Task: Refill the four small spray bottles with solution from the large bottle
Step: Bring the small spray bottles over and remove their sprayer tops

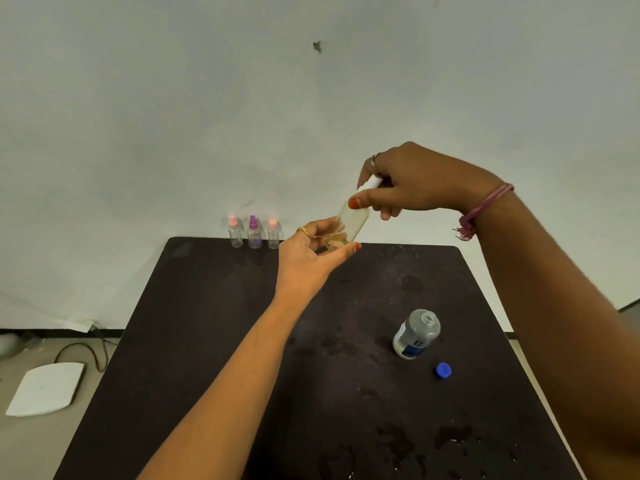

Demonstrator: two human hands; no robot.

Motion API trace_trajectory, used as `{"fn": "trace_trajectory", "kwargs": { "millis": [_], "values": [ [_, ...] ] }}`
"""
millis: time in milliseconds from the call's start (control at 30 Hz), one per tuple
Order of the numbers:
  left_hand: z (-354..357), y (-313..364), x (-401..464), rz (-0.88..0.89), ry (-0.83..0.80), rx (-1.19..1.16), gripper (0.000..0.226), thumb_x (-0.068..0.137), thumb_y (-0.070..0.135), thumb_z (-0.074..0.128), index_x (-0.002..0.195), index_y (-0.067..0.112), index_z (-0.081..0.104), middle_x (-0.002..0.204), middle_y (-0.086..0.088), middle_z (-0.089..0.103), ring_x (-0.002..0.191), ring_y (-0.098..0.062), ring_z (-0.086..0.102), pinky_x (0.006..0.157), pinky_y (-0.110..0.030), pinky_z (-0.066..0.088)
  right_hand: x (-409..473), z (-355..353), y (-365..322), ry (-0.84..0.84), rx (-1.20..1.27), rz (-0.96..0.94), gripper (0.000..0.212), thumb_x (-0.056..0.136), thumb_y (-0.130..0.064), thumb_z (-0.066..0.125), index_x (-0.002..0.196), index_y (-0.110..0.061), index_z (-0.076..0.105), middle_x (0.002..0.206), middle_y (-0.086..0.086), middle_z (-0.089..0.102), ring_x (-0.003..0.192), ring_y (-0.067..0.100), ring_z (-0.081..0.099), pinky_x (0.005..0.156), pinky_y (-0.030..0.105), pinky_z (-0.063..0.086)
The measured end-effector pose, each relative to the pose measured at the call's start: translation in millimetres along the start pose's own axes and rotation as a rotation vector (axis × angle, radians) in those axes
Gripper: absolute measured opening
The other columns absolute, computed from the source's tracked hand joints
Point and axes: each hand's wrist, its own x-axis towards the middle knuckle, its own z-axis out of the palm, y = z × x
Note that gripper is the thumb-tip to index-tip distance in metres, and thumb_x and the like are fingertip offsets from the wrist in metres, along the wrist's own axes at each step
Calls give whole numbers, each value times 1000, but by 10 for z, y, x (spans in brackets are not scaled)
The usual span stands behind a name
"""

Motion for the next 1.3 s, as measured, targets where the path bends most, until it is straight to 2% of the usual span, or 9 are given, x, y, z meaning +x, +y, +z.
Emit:
{"fn": "trace_trajectory", "kwargs": {
  "millis": [167,300,367,500,667,833,967,1100,1300],
  "values": [
    [11,-18,-27,-24,17,-16,43,73,24,81,111,24,59,101,17,61,82,10,61,71,-3,48,-50,-17,52,-53,41,12,59,75,-50,69,126,-28,51,103,-7,60,75,12,66,70,21,52],
    [33,-29,-23,-29,14,-27,45,73,22,81,113,22,60,100,20,60,81,13,59,72,-3,47,-25,68,75,5,72,30,37,85,-44,63,105,-13,62,80,0,69,65,10,67,58,17,55],
    [44,-35,-23,-33,15,-25,43,73,23,81,110,26,59,101,19,60,84,10,60,73,-3,47,-43,31,107,-11,81,-25,29,86,-32,66,112,-21,60,90,-6,67,67,5,65,61,13,52],
    [61,-41,-37,-38,10,-25,42,74,23,81,108,27,57,100,20,60,85,9,60,72,0,45,-73,19,131,-58,84,35,59,77,-48,69,129,-30,47,100,-11,58,67,9,66,62,15,52],
    [103,-81,-51,-44,-2,-27,44,73,22,81,111,25,59,99,23,59,83,13,59,74,-3,47,-61,66,138,24,97,-4,24,86,-33,66,107,-22,63,88,-5,67,65,3,66,63,16,52],
    [119,-103,-57,-46,12,-31,49,74,21,81,118,18,61,106,14,62,88,4,61,76,-5,47,-91,43,144,-30,106,47,55,78,-49,67,126,-26,51,105,-6,60,71,11,67,63,16,52],
    [138,-111,-67,-51,10,-40,49,73,21,81,117,19,61,103,17,61,89,4,62,76,-5,49,-72,89,162,11,113,22,29,84,-34,68,109,-20,61,95,1,67,68,9,66,56,14,53],
    [153,-125,-75,-55,28,-45,49,74,20,80,118,16,61,106,13,62,91,1,61,78,-7,48,-100,65,181,-28,117,51,56,79,-44,70,129,-27,50,106,-4,58,67,9,65,57,16,54],
    [173,-141,-81,-61,23,-55,46,74,20,80,115,21,61,106,14,62,92,2,62,80,-9,49,-109,101,184,41,155,65,32,84,-34,68,108,-12,64,83,0,70,68,9,70,64,22,58]
  ]
}}
